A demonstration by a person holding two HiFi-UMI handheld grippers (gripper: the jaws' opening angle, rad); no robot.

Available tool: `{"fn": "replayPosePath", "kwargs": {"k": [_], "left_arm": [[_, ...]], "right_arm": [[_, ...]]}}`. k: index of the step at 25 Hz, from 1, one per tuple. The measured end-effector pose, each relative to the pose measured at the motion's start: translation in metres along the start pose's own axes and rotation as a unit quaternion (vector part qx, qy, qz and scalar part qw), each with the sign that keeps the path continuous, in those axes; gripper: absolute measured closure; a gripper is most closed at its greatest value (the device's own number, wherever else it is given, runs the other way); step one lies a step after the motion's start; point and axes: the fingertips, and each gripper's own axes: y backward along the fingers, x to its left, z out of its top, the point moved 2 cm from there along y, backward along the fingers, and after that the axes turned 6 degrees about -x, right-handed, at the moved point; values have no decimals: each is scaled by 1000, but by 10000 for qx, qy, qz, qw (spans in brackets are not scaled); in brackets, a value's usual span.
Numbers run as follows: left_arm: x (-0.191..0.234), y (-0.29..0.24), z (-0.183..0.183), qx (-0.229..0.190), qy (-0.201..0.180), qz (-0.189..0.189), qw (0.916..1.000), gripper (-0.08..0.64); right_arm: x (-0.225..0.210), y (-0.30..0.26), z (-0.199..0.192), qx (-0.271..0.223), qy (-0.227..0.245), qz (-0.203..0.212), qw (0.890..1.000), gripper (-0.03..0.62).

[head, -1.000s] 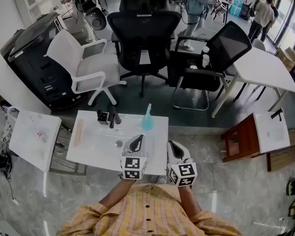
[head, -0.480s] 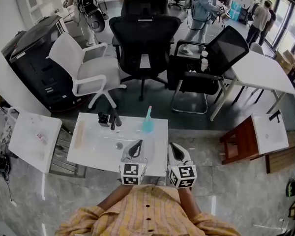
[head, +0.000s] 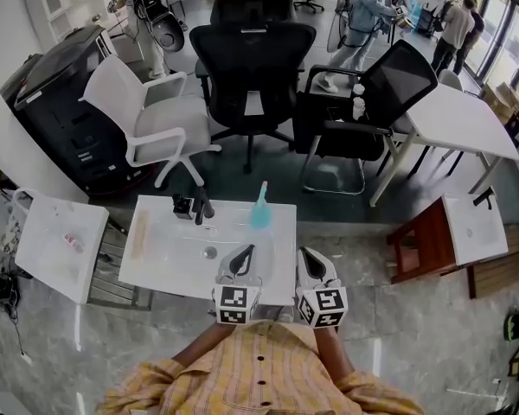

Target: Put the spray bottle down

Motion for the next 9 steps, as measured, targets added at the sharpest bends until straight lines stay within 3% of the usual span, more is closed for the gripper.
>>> {"fn": "replayPosePath", "kwargs": {"k": [9], "left_arm": [[2,-3,1,-49,26,-65,10000,560]], "right_arm": [[-1,-3,1,-18,42,4,10000,594]]}}
